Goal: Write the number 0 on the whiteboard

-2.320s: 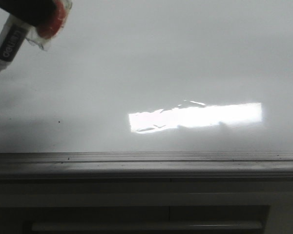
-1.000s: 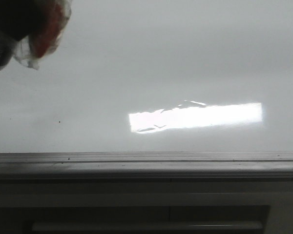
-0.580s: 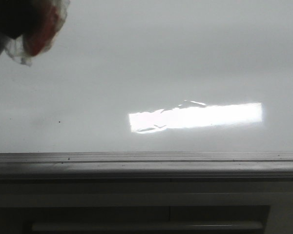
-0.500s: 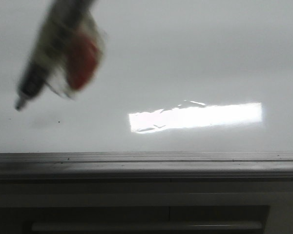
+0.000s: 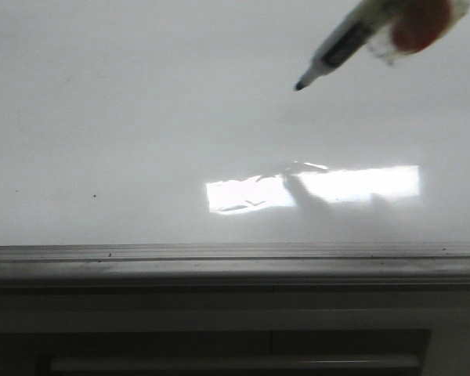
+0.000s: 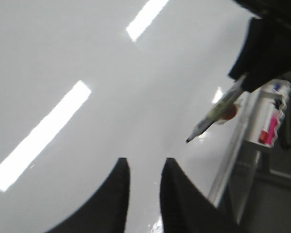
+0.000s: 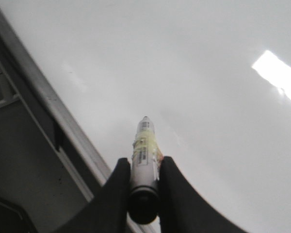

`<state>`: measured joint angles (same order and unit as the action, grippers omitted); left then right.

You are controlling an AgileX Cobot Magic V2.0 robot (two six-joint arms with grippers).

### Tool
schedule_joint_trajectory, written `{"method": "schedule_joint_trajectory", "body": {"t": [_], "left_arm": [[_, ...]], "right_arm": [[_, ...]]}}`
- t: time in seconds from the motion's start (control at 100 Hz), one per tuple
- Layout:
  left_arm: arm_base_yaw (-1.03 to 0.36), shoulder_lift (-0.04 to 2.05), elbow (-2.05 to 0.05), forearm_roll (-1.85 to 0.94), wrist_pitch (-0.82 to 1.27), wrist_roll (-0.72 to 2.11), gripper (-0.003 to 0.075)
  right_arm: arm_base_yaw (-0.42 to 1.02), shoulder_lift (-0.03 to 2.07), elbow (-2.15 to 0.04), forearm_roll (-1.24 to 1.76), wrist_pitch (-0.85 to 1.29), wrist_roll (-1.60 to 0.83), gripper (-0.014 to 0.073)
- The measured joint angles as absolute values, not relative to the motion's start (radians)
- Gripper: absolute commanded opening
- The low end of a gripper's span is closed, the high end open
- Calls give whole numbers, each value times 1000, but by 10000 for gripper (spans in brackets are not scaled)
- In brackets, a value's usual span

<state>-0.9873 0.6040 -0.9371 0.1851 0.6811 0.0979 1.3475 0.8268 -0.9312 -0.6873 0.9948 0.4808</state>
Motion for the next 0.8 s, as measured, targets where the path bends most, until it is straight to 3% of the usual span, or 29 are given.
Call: {"method": "schedule_joint_trajectory", "body": {"t": [0.17, 0.33, 0.8], "left_arm": [[-928, 420, -788, 362, 655, -174, -20], [-895, 308, -652, 405, 563, -306, -20], [-891, 286, -571, 407, 502, -352, -20]], "right_arm": [[1348, 728, -871, -836, 993, 621, -64], [1348, 767, -862, -919, 920, 649, -64], [1348, 1010, -862, -988, 909, 768, -69]]}}
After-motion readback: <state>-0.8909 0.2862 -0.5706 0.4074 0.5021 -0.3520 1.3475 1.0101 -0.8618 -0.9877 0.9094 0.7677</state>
